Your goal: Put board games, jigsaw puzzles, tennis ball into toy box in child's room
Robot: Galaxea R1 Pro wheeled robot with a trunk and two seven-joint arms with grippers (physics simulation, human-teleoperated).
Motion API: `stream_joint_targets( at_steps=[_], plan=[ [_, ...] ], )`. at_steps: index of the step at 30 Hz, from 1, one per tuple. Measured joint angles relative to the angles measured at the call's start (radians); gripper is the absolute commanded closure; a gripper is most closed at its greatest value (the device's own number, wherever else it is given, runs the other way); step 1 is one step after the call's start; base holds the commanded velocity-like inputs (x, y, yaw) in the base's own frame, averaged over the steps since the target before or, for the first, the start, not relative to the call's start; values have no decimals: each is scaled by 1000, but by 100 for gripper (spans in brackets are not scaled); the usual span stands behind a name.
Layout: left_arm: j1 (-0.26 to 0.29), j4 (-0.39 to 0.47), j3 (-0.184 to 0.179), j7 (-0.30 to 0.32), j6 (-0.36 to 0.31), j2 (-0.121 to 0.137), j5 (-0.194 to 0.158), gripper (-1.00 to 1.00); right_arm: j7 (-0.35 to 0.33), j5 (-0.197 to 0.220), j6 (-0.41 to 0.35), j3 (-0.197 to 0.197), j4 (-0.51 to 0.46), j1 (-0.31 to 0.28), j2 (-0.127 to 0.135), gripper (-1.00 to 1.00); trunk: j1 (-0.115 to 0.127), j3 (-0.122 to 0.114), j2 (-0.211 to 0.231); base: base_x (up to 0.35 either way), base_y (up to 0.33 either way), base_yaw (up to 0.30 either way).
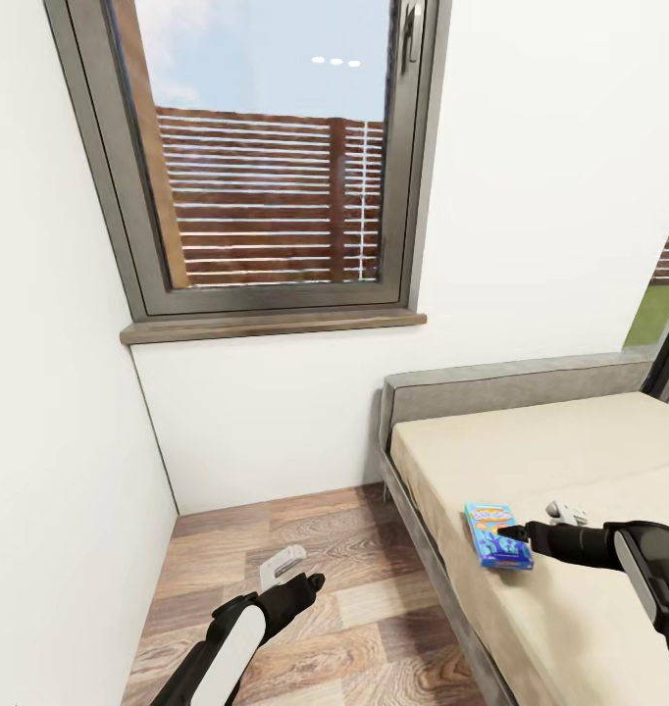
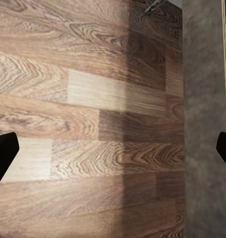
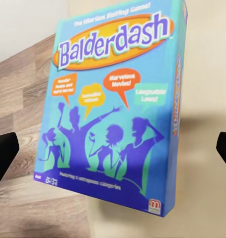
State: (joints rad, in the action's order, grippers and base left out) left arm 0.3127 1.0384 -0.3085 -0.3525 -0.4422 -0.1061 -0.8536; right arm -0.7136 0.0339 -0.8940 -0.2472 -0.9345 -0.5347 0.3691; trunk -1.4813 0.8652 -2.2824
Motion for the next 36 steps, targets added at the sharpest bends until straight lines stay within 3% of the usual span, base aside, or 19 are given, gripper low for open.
stream_joint_targets(
  at_steps=[19,36],
  plan=[
    [0,0,0,0,0,0,0,-100,-2,0,4,0,33,0,-8,-100,0,0,0,0,0,0],
    [0,0,0,0,0,0,-1,-100,-3,1,1,0,36,1,-9,-100,0,-2,0,0,0,115]
  ],
)
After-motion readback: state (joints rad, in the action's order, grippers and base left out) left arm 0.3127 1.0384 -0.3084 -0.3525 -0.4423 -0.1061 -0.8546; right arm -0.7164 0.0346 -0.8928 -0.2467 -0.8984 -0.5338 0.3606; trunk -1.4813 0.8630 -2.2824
